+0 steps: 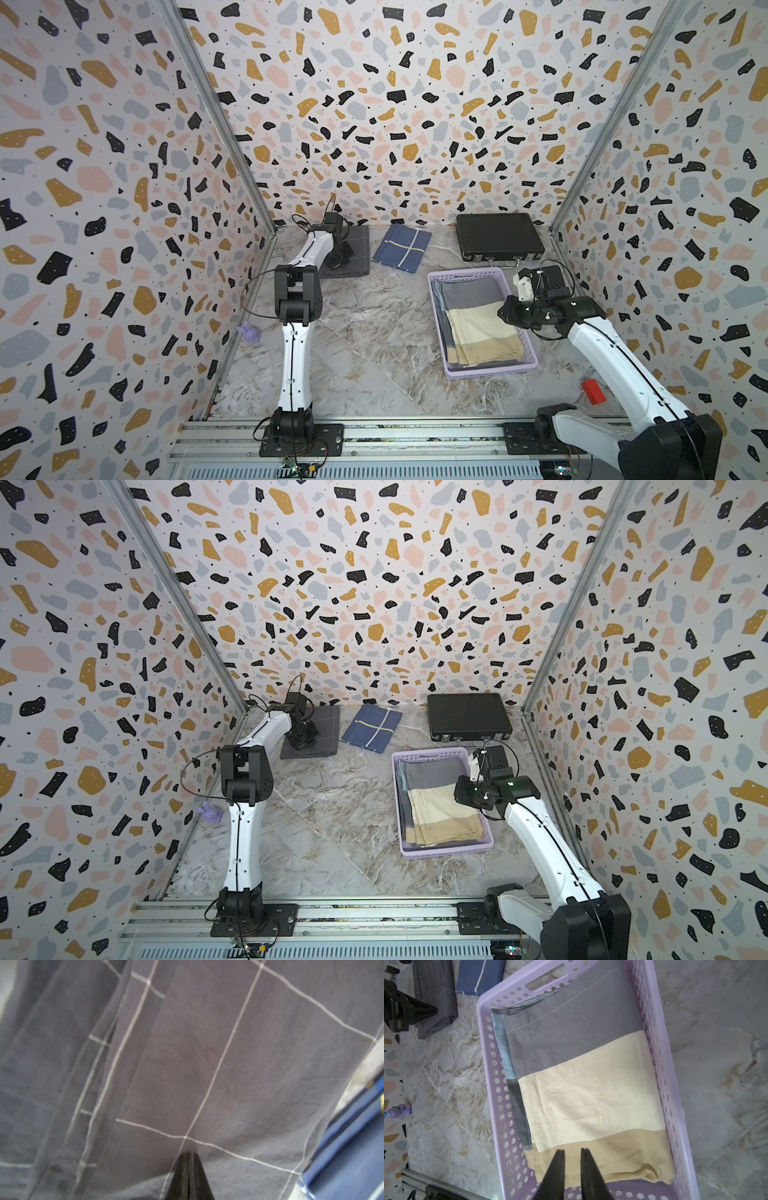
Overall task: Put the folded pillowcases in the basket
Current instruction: Move the pillowcase to the center of the board.
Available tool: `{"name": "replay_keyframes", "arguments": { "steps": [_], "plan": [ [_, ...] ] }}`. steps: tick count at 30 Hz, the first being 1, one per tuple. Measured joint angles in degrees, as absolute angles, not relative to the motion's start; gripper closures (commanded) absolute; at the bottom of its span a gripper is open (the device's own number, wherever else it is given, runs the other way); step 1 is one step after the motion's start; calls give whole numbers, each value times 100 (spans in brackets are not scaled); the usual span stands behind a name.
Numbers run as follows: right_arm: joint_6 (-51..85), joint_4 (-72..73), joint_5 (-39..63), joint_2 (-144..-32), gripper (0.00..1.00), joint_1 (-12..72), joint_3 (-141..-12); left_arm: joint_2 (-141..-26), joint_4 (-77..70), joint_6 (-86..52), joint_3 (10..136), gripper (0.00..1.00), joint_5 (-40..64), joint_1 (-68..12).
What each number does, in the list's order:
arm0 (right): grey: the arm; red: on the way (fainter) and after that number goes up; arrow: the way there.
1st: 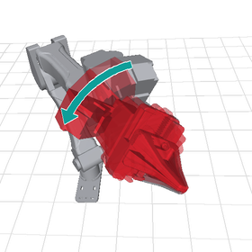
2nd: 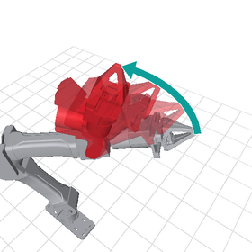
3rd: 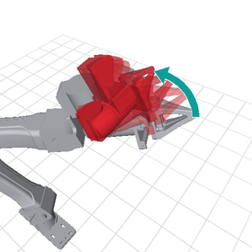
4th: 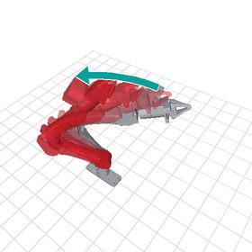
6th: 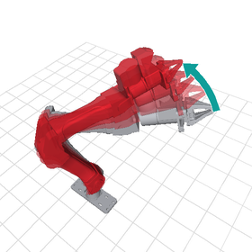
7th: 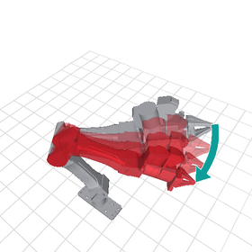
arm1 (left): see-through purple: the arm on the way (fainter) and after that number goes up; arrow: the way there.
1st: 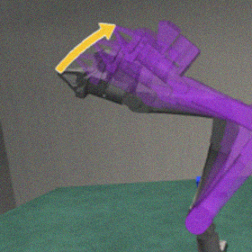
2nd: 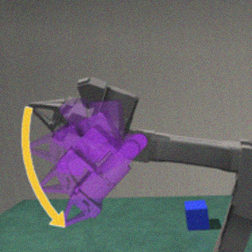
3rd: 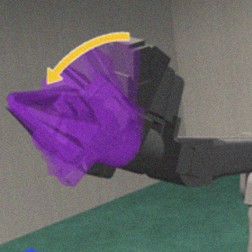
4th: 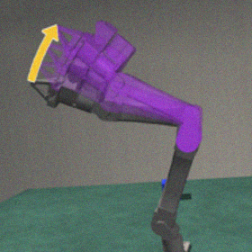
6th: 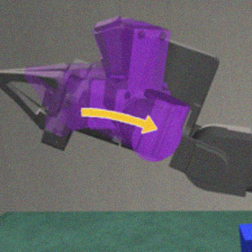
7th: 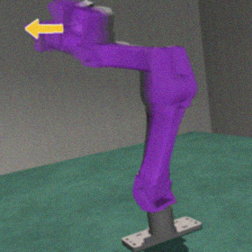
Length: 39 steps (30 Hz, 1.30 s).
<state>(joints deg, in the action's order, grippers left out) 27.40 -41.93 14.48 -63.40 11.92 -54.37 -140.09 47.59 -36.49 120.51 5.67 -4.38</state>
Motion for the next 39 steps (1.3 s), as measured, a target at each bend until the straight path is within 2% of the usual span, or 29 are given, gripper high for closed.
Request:
{"name": "replay_keyframes", "arguments": {
  "steps": [10,17,20,26,29,32,34,36,38,39],
  "plan": [
    [3041,-4259,1702,-5649,79,1201,-5557,-11692,4582,-4075,8390,100,792,-921],
    [3205,-4436,1800,-5039,78,1203,-5774,-10200,4191,-4727,6300,100,725,-2252],
    [3216,-4547,1863,-4974,78,1203,-5819,-9686,4139,-5041,5743,100,725,-2829],
    [3208,-4617,1999,-5199,74,1321,-5861,-8663,4191,-5321,5500,100,698,-2891],
    [3201,-4615,1968,-5428,70,1667,-5948,-8071,4309,-5310,5607,83,628,-2856],
    [3188,-4563,1752,-5802,61,2432,-6110,-7813,4593,-5039,6077,59,510,-2633],
    [3186,-4497,1599,-6158,51,3017,-6246,-7804,4678,-4757,6458,44,534,-2121],
    [3146,-4388,1437,-6659,36,3645,-6425,-7907,4737,-4469,6779,34,486,-1527],
    [3109,-4272,1186,-7297,31,4239,-6659,-8141,4823,-4156,7070,19,425,-967],
    [3089,-4233,1076,-7570,29,4442,-6764,-8287,4856,-4018,7175,18,373,-777]
  ]
}}
